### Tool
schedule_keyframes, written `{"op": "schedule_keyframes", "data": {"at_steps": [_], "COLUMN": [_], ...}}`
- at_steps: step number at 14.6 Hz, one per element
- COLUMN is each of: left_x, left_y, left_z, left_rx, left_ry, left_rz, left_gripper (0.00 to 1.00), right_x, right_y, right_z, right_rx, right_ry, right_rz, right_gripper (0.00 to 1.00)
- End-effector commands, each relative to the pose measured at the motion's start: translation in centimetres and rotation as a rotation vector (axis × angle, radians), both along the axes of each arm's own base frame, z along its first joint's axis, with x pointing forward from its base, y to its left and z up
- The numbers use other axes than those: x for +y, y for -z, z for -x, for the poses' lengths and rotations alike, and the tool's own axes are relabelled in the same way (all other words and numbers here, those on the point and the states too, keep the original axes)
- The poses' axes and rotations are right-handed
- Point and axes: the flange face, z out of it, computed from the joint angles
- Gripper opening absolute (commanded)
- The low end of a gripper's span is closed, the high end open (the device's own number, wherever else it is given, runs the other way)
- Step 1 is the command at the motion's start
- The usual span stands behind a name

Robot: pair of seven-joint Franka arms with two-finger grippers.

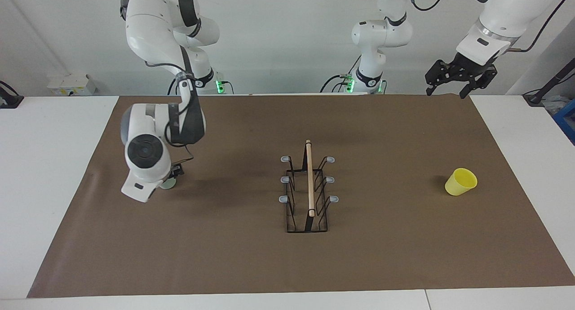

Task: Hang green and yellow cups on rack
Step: 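Move the right gripper down onto the pale green cup, then grasp the green cup with the right gripper while the left gripper approaches the yellow cup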

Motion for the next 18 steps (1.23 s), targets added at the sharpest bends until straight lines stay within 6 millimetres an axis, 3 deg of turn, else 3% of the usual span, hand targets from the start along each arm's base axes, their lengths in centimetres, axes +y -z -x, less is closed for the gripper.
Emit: {"op": "schedule_keyframes", "data": {"at_steps": [1,5,7,11,14,16,18], "left_x": [0.2,0.2,0.2,-0.1,0.9,1.5,3.0], "left_y": [-0.2,-0.2,-0.2,-0.4,-0.3,0.8,1.9], "left_z": [0.6,0.6,0.6,1.0,0.0,-0.8,-2.5], "left_rx": [0.006,0.006,0.006,0.015,-0.027,-0.008,-0.005], "left_ry": [0.002,0.002,0.002,0.013,0.0,-0.014,-0.045], "left_rz": [-0.006,-0.006,-0.006,-0.006,-0.002,0.001,0.002], "left_gripper": [1.0,1.0,1.0,1.0,1.0,1.0,1.0], "right_x": [2.1,2.5,3.7,3.5,3.7,3.3,3.1], "right_y": [1.9,5.3,6.3,7.5,8.3,8.6,8.6], "right_z": [1.0,3.4,4.9,6.9,8.4,8.6,8.4], "right_rx": [0.132,0.291,0.319,0.361,0.39,0.386,0.387], "right_ry": [-0.254,-0.498,-0.579,-0.643,-0.725,-0.745,-0.764], "right_rz": [0.059,0.094,0.131,0.188,0.253,0.262,0.286], "right_gripper": [1.0,1.0,1.0,1.0,1.0,1.0,0.89]}}
